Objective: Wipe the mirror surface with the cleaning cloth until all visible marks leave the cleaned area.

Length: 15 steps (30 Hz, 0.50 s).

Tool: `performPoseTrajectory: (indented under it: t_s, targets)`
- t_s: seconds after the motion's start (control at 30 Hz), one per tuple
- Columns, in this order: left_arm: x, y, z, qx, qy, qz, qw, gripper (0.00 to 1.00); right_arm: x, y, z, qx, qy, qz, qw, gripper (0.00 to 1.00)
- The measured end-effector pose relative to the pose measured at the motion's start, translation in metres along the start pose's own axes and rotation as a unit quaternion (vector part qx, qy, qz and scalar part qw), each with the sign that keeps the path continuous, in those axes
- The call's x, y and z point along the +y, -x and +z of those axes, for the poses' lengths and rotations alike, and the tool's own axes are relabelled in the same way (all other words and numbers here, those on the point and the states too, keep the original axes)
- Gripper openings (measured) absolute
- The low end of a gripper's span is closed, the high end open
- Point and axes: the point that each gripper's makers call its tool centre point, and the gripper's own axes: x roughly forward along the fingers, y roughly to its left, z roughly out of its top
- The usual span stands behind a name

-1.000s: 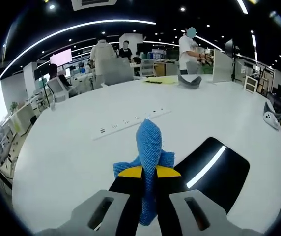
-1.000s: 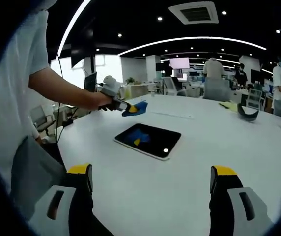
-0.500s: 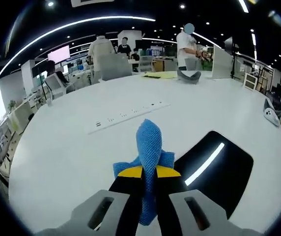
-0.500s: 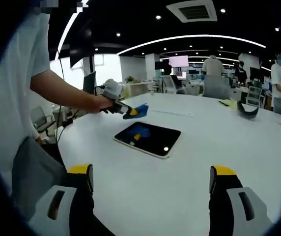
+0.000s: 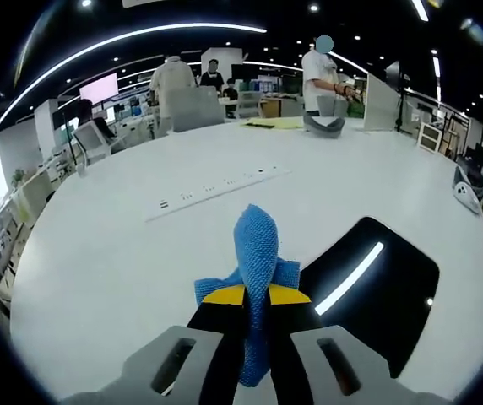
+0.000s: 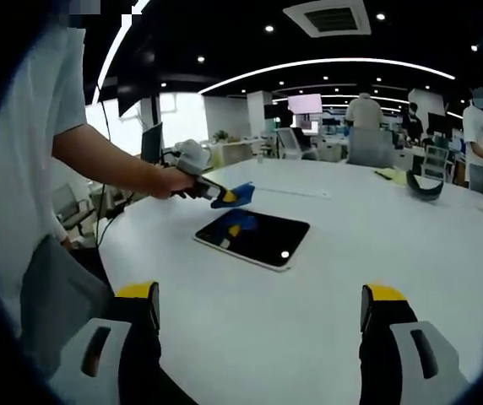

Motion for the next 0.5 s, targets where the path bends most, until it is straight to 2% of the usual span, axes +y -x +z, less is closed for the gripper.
performPoseTrajectory:
  t_s: [0.5]
  targets:
    - [0.000,-0.007,-0.012,0.015,-0.001,-0.003,0.9999,0.05,-0.001,0.000,-0.001,0.002,0.004,-0.004,1.0000,0.99]
